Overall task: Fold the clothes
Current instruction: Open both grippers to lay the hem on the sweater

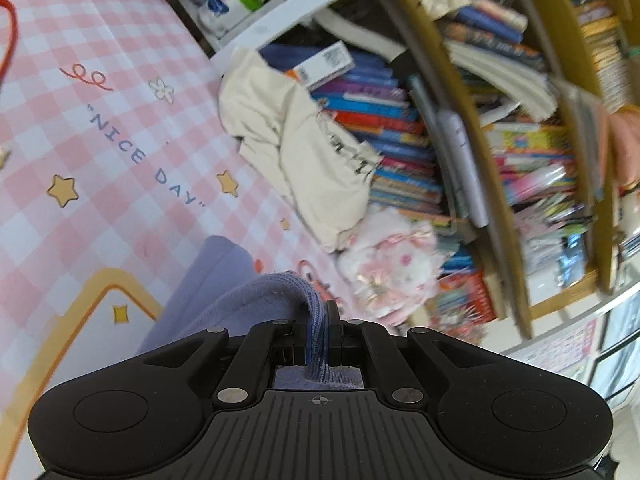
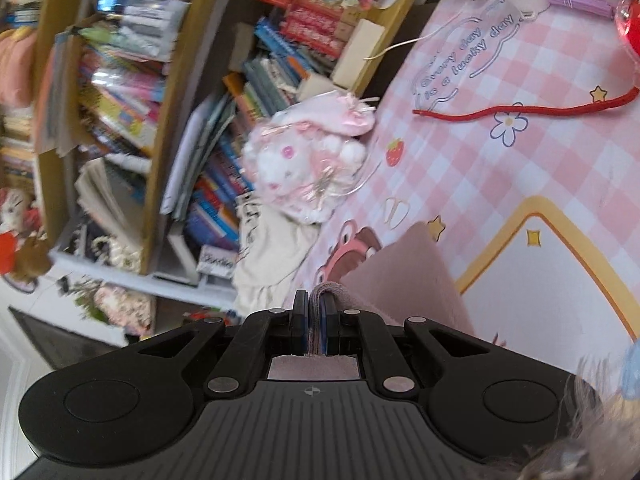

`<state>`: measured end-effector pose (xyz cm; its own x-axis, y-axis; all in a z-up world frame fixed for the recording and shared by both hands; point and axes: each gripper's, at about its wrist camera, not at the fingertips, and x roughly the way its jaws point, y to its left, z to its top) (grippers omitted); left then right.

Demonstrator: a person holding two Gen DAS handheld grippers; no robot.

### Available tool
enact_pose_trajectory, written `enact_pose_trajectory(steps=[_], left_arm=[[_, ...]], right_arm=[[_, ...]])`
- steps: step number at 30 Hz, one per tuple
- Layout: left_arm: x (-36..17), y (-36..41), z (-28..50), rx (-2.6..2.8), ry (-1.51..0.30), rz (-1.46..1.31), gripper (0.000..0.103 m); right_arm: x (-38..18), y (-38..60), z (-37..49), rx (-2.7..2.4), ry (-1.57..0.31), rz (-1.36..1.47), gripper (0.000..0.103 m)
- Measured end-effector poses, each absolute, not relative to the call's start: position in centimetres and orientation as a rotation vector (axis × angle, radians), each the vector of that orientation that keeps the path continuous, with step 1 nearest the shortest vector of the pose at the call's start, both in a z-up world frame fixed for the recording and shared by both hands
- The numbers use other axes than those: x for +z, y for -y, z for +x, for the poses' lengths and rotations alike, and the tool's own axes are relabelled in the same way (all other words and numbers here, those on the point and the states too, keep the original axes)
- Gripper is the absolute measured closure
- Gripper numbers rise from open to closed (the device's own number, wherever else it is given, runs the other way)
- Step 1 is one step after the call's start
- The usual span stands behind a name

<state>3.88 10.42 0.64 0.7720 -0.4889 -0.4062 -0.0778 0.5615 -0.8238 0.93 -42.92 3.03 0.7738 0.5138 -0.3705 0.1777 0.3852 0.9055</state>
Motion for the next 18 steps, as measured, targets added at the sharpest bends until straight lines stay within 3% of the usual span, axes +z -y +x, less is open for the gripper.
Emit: enact_pose_trajectory(steps=[6,8,10,12,13,18], left_arm=[[-1.2,-10.1,7.7,-0.249,-0.802,-0.874,0.097],[-1.6,-10.0,8.6,-0.251,-0.845,-0.832,0.091],[-1.6,-10.1,9.5,-0.230,-0.898,-0.792,0.070],[-1.0,-11.1,9.9,-0.210,-0.881,-0.780,0.052],[-0.6,-11.7,9.8,-0.187,-0.847,-0.773,0.043],[1.3,-12.0,9.4,-0.206,-0.747,-0.533,0.044]], right_arm=[[0.3,42.4,3.8,0.155,-0.731,1.194,0.097],[-0.6,42.3,4.6,0.117,-0.746,1.192,0.093],[-1.1,42.3,5.2,0.069,-0.747,1.177,0.090],[-1.0,42.3,5.5,0.033,-0.735,1.153,0.071],[-0.8,42.3,5.6,0.020,-0.728,1.133,0.067],[1.2,39.7,5.9,0.032,-0.740,0.788,0.062]])
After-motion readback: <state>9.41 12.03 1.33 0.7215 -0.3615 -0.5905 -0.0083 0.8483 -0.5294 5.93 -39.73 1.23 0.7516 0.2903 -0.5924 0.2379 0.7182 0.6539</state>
